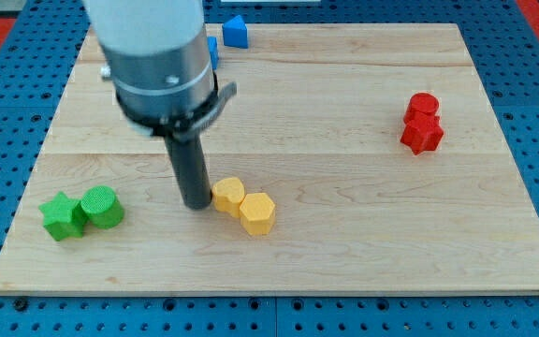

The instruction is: Place the red blocks closer to the yellow blocks

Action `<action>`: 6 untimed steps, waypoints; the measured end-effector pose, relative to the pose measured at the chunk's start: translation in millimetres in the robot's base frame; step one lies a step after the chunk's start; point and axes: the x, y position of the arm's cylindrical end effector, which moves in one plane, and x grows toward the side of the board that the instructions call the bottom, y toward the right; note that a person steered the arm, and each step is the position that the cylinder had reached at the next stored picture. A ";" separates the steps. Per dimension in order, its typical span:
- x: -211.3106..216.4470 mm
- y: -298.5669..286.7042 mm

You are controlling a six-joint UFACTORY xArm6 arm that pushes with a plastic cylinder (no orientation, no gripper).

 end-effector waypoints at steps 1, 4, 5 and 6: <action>-54.8 37.7; -167.1 253.8; -131.3 289.5; -70.7 278.4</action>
